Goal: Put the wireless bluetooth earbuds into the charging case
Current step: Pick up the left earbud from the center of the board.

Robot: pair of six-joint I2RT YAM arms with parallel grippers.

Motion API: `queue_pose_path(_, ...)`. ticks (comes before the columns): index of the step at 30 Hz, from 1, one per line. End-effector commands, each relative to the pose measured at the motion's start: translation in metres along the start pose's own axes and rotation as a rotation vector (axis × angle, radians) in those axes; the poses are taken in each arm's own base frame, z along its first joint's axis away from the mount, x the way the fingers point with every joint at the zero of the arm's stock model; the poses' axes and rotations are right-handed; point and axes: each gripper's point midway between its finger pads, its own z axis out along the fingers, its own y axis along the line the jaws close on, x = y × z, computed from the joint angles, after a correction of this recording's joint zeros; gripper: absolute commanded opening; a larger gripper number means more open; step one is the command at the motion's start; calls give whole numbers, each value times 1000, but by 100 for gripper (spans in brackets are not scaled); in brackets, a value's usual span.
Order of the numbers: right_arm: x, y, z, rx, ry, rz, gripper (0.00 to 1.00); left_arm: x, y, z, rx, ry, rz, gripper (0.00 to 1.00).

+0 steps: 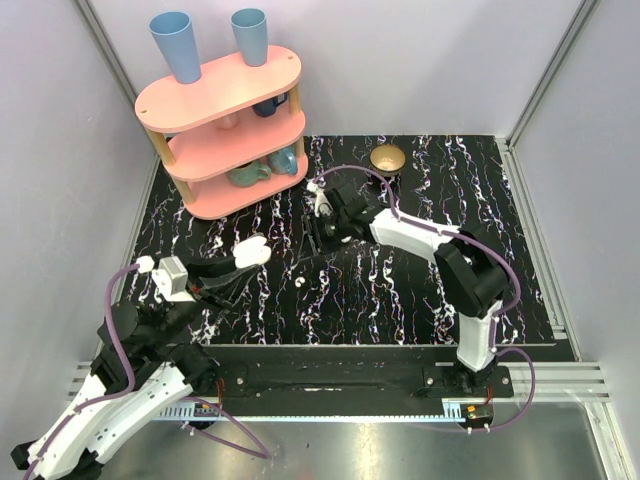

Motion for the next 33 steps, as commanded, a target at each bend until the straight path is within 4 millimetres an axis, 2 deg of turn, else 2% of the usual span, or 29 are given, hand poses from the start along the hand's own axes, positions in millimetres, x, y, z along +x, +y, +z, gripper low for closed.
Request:
queue_pose_path(1,9,13,14,-48,90,-72,48,-20,3,-3,-25,-56,0,0)
queue_pose_path(3,18,7,23,-22,134,-82,48,-20,3,-3,-27,-55,-2,0)
queue_pose_path(8,20,-5,40,54,142,-109,45,-20,3,-3,-27,-55,-2,0)
queue_pose_path(14,25,-16,50,92,155,-124,43,-19,3,-2,-26,-49,-7,0)
queue_pose_path(25,25,-22,62,100,163,-160,41,-21,2,0,-23,-64,-13,0)
queue_pose_path(33,43,-30,67,98,208,-163,40,-17,4,0,-28,-54,-14,0)
